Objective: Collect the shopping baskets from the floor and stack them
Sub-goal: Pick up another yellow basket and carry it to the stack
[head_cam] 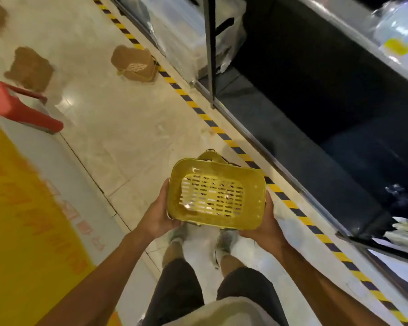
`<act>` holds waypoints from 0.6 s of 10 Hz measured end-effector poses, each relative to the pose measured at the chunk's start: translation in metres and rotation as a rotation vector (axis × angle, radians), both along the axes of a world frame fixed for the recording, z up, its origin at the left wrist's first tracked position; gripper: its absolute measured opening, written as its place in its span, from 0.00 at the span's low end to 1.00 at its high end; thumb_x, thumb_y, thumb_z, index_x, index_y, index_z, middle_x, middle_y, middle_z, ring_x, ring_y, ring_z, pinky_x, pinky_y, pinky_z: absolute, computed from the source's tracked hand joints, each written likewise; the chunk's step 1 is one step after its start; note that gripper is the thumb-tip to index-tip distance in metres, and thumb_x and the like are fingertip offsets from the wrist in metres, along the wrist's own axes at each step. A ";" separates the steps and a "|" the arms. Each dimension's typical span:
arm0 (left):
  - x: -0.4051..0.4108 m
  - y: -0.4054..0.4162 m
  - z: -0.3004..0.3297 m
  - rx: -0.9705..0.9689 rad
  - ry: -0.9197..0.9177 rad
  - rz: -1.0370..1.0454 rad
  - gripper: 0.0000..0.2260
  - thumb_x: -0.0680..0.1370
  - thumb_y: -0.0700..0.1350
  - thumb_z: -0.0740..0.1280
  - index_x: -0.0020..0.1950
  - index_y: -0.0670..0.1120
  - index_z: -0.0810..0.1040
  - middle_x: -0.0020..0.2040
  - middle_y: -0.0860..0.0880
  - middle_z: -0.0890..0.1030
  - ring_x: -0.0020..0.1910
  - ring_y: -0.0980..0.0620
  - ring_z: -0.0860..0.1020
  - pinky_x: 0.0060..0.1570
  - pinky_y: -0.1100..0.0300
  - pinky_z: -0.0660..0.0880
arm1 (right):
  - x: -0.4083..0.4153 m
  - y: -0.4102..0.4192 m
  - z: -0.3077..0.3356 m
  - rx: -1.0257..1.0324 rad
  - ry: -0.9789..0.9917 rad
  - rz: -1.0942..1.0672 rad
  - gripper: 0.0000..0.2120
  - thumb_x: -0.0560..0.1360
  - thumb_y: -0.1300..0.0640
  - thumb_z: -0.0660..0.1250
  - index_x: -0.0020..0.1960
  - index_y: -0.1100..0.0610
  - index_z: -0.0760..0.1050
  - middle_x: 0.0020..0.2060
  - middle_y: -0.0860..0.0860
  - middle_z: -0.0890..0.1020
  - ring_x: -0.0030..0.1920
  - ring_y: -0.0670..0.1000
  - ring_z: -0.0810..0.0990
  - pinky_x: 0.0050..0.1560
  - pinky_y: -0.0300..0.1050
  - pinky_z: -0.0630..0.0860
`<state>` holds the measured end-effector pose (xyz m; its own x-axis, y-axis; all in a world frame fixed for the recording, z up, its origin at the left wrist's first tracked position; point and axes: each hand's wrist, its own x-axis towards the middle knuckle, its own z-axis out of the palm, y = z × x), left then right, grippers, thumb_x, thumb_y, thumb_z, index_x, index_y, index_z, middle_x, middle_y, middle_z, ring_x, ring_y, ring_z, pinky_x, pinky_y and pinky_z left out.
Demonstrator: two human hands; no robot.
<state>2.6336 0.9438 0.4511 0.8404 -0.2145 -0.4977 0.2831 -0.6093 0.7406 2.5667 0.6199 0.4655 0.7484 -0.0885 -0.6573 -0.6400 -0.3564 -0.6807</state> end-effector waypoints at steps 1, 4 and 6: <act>0.035 0.004 -0.005 0.026 0.026 -0.079 0.58 0.66 0.36 0.80 0.74 0.75 0.44 0.56 0.67 0.75 0.53 0.78 0.74 0.49 0.77 0.69 | 0.007 0.013 -0.009 -0.012 0.002 -0.086 0.61 0.63 0.58 0.81 0.73 0.27 0.41 0.66 0.35 0.68 0.61 0.43 0.74 0.55 0.38 0.73; 0.147 0.012 -0.057 -0.192 0.113 -0.401 0.52 0.67 0.59 0.80 0.81 0.60 0.50 0.66 0.65 0.77 0.61 0.69 0.77 0.46 0.79 0.73 | 0.040 0.072 -0.046 0.109 -0.130 -0.512 0.48 0.64 0.54 0.83 0.73 0.36 0.58 0.59 0.35 0.79 0.60 0.45 0.81 0.46 0.44 0.83; 0.197 0.008 -0.091 -0.250 0.150 -0.533 0.50 0.66 0.62 0.78 0.80 0.61 0.51 0.65 0.65 0.77 0.61 0.67 0.77 0.46 0.77 0.75 | 0.044 0.106 -0.079 0.117 -0.262 -0.537 0.49 0.66 0.82 0.71 0.76 0.55 0.53 0.65 0.38 0.76 0.65 0.45 0.77 0.48 0.40 0.82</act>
<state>2.8311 0.9518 0.3599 0.5093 -0.7122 -0.4831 0.0991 -0.5091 0.8550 2.6107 0.7258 0.3861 0.7574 -0.4364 -0.4857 -0.5156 0.0567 -0.8550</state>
